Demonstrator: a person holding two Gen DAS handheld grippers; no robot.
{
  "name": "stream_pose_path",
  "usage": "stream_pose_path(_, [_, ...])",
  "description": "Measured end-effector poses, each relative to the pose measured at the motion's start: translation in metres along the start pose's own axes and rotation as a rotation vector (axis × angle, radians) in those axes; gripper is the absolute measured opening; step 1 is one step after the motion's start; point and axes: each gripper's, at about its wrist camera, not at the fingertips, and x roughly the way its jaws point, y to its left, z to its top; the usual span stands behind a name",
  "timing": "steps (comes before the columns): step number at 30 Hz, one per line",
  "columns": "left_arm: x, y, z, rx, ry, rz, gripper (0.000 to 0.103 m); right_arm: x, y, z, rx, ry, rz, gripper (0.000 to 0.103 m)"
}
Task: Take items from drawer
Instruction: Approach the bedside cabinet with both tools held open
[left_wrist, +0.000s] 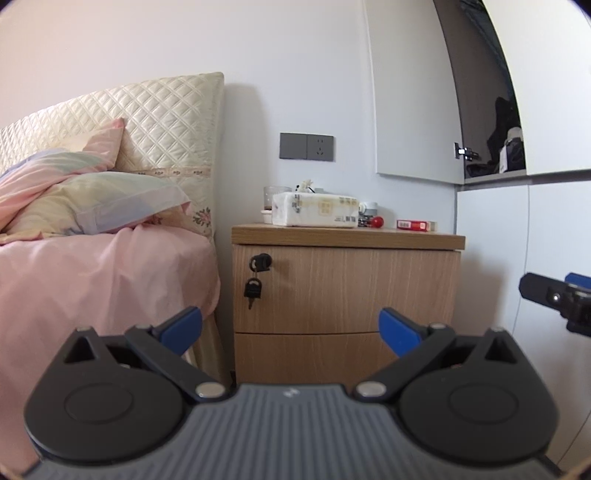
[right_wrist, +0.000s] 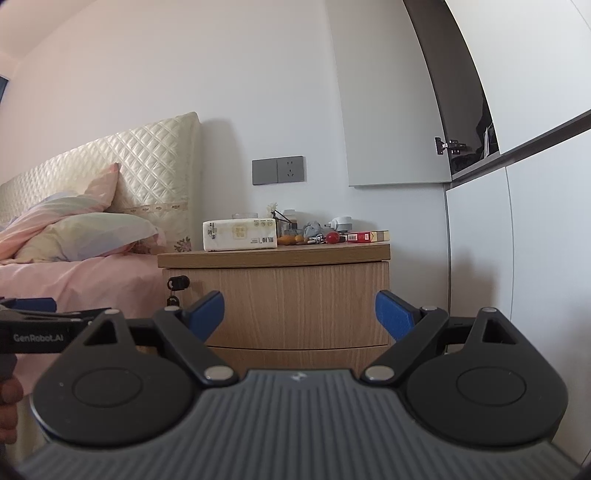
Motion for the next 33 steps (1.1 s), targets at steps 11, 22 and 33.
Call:
stream_pose_path(11, [-0.006, -0.001, -0.002, 0.027, 0.0, 0.008, 0.103, -0.001, -0.005, -0.007, 0.021, 0.02, 0.006, 0.091])
stream_pose_path(22, [-0.014, 0.001, 0.003, 0.022, -0.007, 0.001, 0.103, -0.006, -0.004, -0.003, 0.019, 0.007, 0.002, 0.091])
stream_pose_path(33, [-0.027, 0.005, 0.005, 0.018, -0.016, -0.002, 0.103, -0.017, -0.007, 0.004, 0.032, 0.003, -0.008, 0.091])
